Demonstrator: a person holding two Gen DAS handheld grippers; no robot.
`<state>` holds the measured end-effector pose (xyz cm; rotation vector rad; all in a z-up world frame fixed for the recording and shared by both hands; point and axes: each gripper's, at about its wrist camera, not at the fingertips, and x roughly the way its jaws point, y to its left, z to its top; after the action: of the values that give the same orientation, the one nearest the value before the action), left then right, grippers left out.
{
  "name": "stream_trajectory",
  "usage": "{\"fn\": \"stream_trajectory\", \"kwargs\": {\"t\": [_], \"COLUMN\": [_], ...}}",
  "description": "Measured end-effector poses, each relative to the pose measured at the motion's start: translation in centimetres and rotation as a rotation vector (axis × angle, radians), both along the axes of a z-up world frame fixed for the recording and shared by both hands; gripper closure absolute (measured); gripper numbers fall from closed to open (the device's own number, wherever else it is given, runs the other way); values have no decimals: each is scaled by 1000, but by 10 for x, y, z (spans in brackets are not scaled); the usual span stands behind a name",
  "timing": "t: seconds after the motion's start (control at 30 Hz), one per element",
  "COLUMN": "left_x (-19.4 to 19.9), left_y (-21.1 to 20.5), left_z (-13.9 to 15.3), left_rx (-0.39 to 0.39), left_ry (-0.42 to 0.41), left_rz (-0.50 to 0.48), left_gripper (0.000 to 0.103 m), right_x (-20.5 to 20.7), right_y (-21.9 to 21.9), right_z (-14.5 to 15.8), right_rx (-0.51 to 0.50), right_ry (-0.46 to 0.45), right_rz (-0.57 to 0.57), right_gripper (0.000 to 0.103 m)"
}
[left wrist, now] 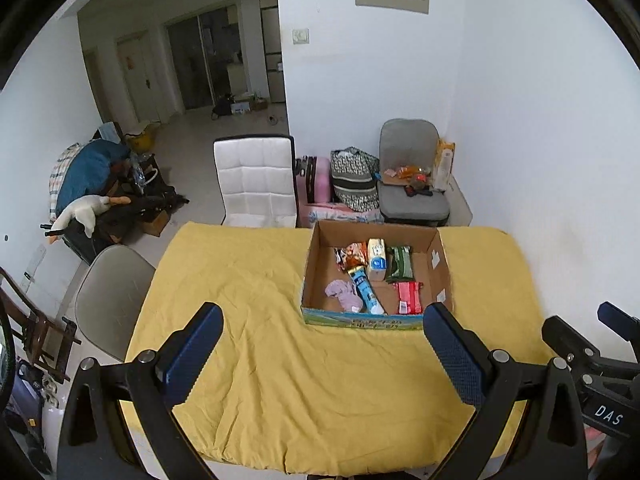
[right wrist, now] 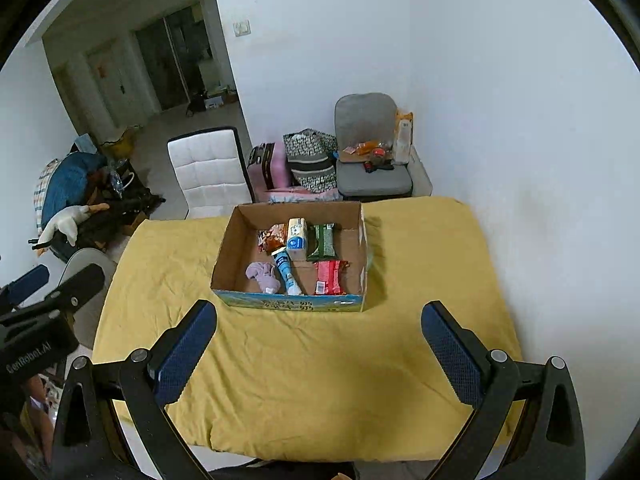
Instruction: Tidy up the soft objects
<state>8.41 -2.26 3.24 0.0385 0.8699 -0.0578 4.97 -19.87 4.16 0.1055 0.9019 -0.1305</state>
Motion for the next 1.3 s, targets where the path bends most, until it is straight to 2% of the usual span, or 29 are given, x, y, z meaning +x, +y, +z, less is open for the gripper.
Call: {"fn": "stream_trajectory", "kwargs": {"t": [0.57,1.3], "left_x": [-7,-12], "left_y": [-2,-11], "left_z": [-3,-2], "left_rx": [0,0], "left_ry": [7,-5], "left_rz": [-16,-19], "left_gripper": [0,0], "right_x": [-14,-11], "right_y": [-14,-20], "right_z": [13,17], "right_rx": [-32,-19], "right_ry": [-19,-26], "right_rz": [-61,-55], "right_gripper": [0,0]}}
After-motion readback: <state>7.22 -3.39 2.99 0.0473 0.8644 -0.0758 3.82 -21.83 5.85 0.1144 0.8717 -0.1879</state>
